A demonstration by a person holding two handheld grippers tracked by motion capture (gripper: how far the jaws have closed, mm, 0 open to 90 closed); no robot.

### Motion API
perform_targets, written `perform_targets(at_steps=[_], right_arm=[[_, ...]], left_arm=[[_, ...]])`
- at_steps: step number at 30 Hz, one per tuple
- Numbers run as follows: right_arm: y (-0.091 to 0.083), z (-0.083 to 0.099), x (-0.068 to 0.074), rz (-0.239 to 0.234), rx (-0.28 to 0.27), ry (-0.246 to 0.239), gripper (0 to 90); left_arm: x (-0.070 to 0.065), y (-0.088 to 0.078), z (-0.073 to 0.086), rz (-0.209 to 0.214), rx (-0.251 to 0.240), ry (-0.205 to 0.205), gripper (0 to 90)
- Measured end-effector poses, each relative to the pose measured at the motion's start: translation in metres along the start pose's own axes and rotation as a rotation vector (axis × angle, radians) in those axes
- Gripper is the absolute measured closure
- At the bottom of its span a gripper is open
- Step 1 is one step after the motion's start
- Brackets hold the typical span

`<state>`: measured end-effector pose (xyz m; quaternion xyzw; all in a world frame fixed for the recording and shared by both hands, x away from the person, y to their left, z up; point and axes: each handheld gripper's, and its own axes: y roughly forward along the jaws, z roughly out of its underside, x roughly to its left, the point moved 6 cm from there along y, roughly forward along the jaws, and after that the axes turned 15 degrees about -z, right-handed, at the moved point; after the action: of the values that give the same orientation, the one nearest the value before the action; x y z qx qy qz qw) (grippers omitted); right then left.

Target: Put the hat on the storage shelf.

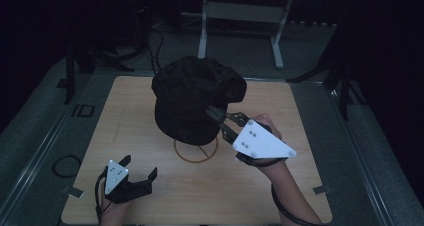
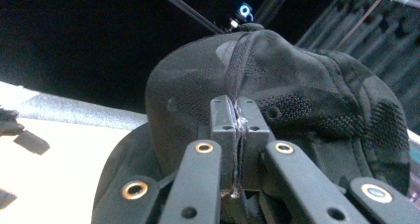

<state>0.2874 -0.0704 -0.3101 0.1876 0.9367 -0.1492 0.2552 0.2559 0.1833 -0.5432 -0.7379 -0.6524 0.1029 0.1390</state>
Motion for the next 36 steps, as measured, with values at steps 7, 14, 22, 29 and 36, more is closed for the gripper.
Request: perform_targets(at_steps=[7,14,22,29,36], right_arm=[[0.025,0.029,-0.001,-0.027,0.031,0.102,88.6],[0.034,0.054,0.002,-0.066,0.039,0.194,88.5],[0.029,0.067,0.003,-0.105,-0.020,0.292,88.5],[0.024,0.073,0.004,-0.132,-0.045,0.353,88.5],[0.025,0.076,-0.004,-0.107,-0.038,0.391,86.4]], left_arm=[[-0.001,0.000,0.002,0.011,0.007,-0.002,3.2],[-0.002,0.000,0.002,0.017,0.012,0.001,3.2],[-0.003,0.000,0.003,0.022,0.013,0.001,3.3],[-0.004,-0.001,0.003,0.025,0.016,0.000,3.2],[-0.004,0.000,0.003,0.027,0.016,-0.002,3.3]])
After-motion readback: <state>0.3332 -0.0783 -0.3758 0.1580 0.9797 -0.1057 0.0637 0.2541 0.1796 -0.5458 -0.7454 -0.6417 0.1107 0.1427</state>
